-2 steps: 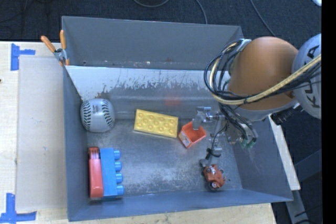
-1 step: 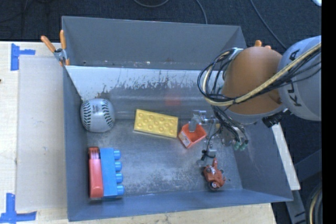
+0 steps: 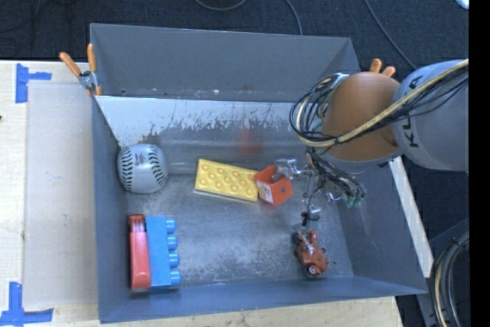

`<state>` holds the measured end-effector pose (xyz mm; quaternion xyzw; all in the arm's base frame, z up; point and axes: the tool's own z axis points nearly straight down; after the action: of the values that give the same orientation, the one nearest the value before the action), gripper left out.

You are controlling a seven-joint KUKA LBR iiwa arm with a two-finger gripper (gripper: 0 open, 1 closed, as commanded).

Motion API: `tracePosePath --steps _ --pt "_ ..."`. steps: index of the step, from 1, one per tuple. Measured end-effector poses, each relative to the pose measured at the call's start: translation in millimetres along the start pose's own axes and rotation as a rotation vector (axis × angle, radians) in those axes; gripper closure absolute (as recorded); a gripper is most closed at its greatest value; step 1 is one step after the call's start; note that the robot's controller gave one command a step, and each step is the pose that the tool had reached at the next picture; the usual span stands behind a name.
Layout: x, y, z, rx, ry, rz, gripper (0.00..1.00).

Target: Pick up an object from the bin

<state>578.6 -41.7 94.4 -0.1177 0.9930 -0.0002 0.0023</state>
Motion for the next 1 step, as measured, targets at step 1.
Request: tracePosePath --steps 1 --pt "-7.2 -9.4 -13.5 -0.004 0.01 0.05 0.0"
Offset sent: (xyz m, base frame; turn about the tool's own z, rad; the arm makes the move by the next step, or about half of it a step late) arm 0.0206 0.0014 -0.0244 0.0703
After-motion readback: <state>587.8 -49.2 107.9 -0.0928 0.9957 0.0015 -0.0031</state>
